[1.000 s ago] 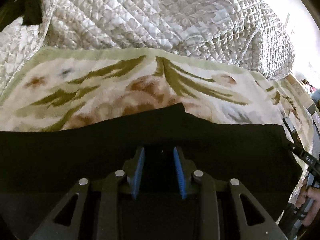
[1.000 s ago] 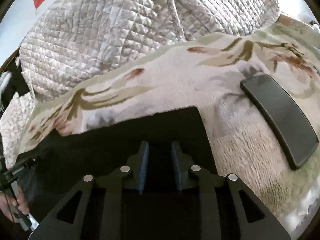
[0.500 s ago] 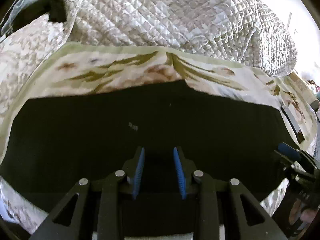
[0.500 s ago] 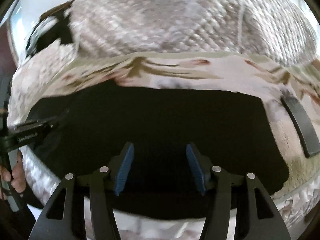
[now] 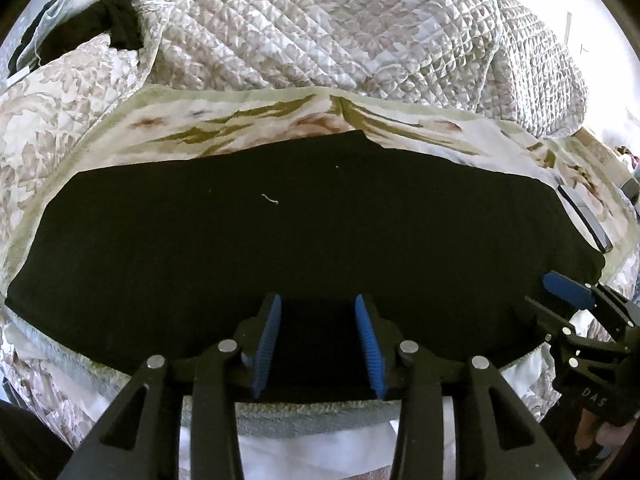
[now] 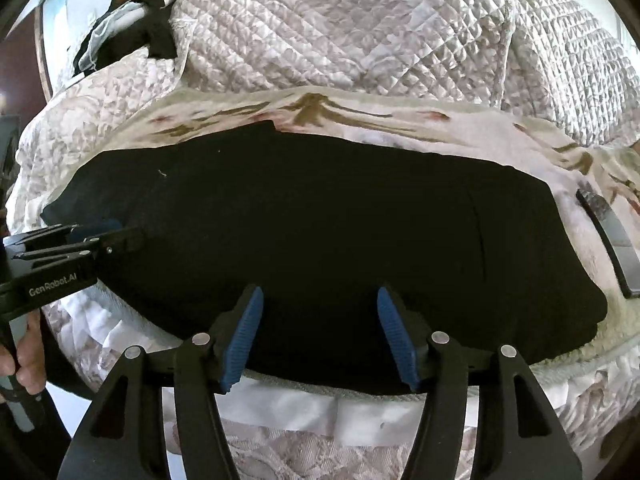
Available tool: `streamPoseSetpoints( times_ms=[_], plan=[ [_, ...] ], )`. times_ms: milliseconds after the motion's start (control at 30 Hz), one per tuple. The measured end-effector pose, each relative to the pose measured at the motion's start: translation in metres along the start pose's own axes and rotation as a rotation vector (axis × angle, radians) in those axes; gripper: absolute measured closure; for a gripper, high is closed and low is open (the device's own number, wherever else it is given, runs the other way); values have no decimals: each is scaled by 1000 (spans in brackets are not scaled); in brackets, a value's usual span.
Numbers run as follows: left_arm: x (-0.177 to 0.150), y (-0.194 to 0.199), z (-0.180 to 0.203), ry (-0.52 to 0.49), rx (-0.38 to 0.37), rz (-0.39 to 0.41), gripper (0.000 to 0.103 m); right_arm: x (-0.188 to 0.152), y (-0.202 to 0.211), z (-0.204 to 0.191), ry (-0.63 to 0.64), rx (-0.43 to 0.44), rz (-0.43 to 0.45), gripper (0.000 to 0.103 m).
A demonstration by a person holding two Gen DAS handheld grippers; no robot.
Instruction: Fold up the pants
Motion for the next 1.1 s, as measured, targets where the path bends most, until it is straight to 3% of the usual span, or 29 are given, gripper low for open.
streamPoseSetpoints(
  times_ms=[300, 433, 600, 867, 933, 1100],
  plan=[
    [-3, 3, -3, 10, 3, -3, 61, 2, 3, -3, 8, -13, -16, 42],
    [-4, 7, -22, 53, 29, 2, 61, 7, 10, -9, -16, 32, 22, 42],
    [-6, 9, -46, 79, 45, 1, 61, 0, -2, -18, 28, 23, -21, 42],
    [1, 9, -100, 159, 152, 7, 60, 16, -1, -39, 49, 89, -1, 42],
    [-1, 8, -104, 161, 148, 7, 60, 10, -13, -41, 62, 80, -44, 42],
    [1, 9, -110, 154, 163, 16, 60, 16, -9, -42, 62, 86, -30, 42]
  ],
)
Point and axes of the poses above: each gripper's, at about its wrist camera, not at the fingertips, and y roughly against the way its jaws point, z to its right, x to its top, the point moved 7 cm from there along -y, roughly the way its jaws point, and after that the axes turned 2 degrees about x, right-handed, at the moved point
